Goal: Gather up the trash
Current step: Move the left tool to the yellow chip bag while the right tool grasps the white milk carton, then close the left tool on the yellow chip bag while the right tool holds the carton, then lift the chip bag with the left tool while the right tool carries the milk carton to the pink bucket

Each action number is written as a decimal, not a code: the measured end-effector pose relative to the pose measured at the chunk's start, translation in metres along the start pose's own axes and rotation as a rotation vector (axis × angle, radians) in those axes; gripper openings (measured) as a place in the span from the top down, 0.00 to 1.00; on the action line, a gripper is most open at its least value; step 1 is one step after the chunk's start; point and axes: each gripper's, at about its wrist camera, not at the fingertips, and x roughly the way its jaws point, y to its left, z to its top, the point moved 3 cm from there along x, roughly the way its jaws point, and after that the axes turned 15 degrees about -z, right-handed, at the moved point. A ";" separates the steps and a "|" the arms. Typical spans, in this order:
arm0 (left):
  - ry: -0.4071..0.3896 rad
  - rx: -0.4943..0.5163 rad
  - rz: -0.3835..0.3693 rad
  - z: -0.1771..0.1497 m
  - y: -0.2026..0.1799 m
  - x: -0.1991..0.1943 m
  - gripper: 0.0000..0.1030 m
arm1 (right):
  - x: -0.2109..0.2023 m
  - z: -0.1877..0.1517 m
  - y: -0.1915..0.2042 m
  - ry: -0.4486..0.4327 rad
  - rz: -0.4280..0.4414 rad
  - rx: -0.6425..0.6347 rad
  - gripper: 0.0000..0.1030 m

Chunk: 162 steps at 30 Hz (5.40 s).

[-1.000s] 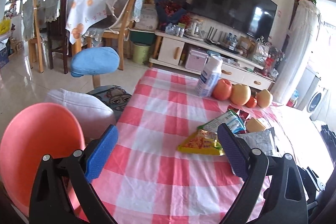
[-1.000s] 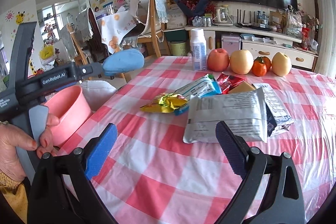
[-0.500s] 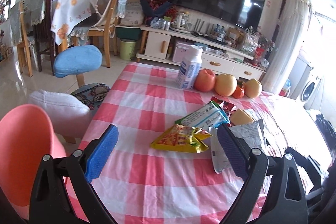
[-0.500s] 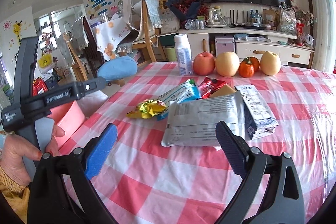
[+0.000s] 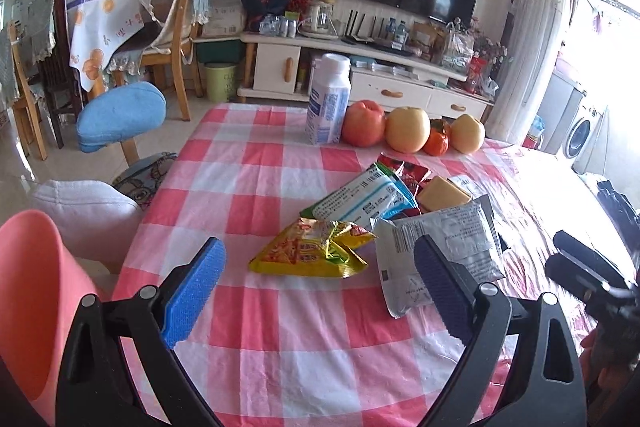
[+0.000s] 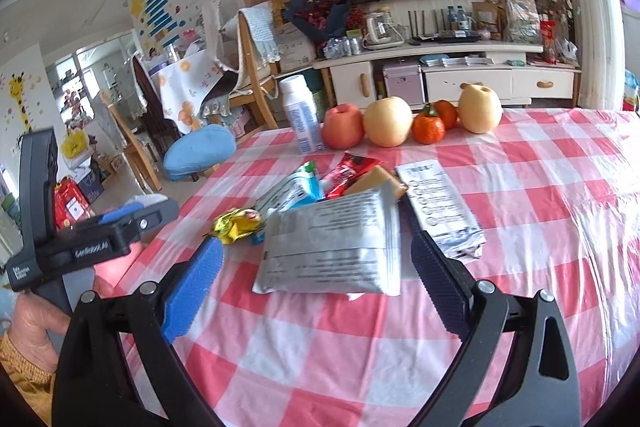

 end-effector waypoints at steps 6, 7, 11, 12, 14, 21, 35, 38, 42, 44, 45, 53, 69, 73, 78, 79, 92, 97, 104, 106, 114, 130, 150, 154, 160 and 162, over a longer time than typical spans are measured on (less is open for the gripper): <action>0.047 -0.018 0.006 -0.003 0.001 0.014 0.09 | 0.004 0.011 -0.024 0.000 -0.017 0.031 0.08; 0.054 -0.019 0.007 -0.004 0.001 0.016 0.09 | 0.006 0.012 -0.029 0.004 -0.023 0.037 0.08; 0.080 -0.005 0.013 -0.005 -0.002 0.026 0.09 | 0.015 0.016 -0.046 0.036 -0.035 0.071 0.08; 0.087 0.000 0.014 -0.005 -0.002 0.028 0.09 | 0.018 0.016 -0.050 0.048 -0.038 0.078 0.08; 0.106 0.007 0.022 -0.005 -0.002 0.035 0.09 | 0.024 0.018 -0.057 0.067 -0.038 0.084 0.08; 0.142 0.005 0.040 -0.003 0.007 0.052 0.09 | 0.049 0.020 -0.072 0.131 -0.033 0.055 0.08; 0.181 0.005 0.056 0.002 0.021 0.082 0.09 | 0.104 0.018 -0.082 0.235 -0.043 -0.006 0.08; 0.183 -0.006 0.056 0.003 0.024 0.085 0.09 | 0.112 0.017 -0.083 0.249 -0.049 -0.019 0.08; 0.195 -0.021 0.046 0.001 0.028 0.089 0.09 | 0.122 0.017 -0.084 0.258 -0.055 -0.037 0.08; 0.196 -0.029 0.040 0.000 0.030 0.090 0.09 | 0.124 0.016 -0.082 0.259 -0.062 -0.052 0.08; 0.196 -0.036 0.036 0.000 0.031 0.091 0.09 | 0.125 0.016 -0.081 0.260 -0.061 -0.058 0.08; 0.208 -0.053 0.024 -0.002 0.032 0.101 0.12 | 0.131 0.014 -0.078 0.260 -0.073 -0.091 0.17; 0.189 -0.062 0.052 -0.003 0.034 0.102 0.28 | 0.135 0.011 -0.081 0.266 -0.098 -0.117 0.35; 0.176 -0.072 0.054 -0.003 0.035 0.099 0.32 | 0.129 0.014 -0.082 0.244 -0.106 -0.121 0.35; 0.157 -0.090 0.052 -0.004 0.037 0.093 0.35 | 0.120 0.018 -0.088 0.218 -0.128 -0.111 0.36; 0.150 -0.097 0.050 -0.003 0.038 0.091 0.37 | 0.117 0.019 -0.089 0.211 -0.134 -0.108 0.36; 0.113 -0.129 0.018 -0.005 0.040 0.074 0.46 | 0.077 0.028 -0.099 0.111 -0.155 -0.081 0.36; 0.105 -0.144 -0.005 -0.007 0.041 0.067 0.47 | 0.059 0.031 -0.095 0.071 -0.147 -0.076 0.36; 0.160 -0.126 -0.098 -0.020 0.025 0.067 0.30 | 0.040 0.030 -0.076 0.039 -0.124 -0.107 0.36; 0.161 -0.142 -0.076 -0.023 0.029 0.069 0.25 | 0.037 0.030 -0.068 0.033 -0.116 -0.122 0.36; 0.145 -0.200 -0.081 -0.025 0.039 0.074 0.24 | 0.028 0.025 -0.043 0.021 -0.096 -0.178 0.36; 0.071 -0.266 -0.135 -0.023 0.047 0.059 0.63 | 0.011 0.016 -0.005 0.018 -0.081 -0.240 0.36; 0.225 -0.113 -0.075 -0.026 0.042 0.086 0.19 | 0.019 -0.002 0.022 0.056 -0.058 -0.299 0.36; 0.215 -0.102 -0.081 -0.028 0.037 0.086 0.32 | 0.019 -0.001 0.022 0.055 -0.059 -0.300 0.36; 0.199 -0.150 -0.093 -0.028 0.041 0.081 0.44 | 0.017 0.000 0.027 0.048 -0.058 -0.303 0.36; 0.198 -0.155 -0.084 -0.028 0.041 0.079 0.45 | 0.016 0.000 0.030 0.045 -0.052 -0.309 0.36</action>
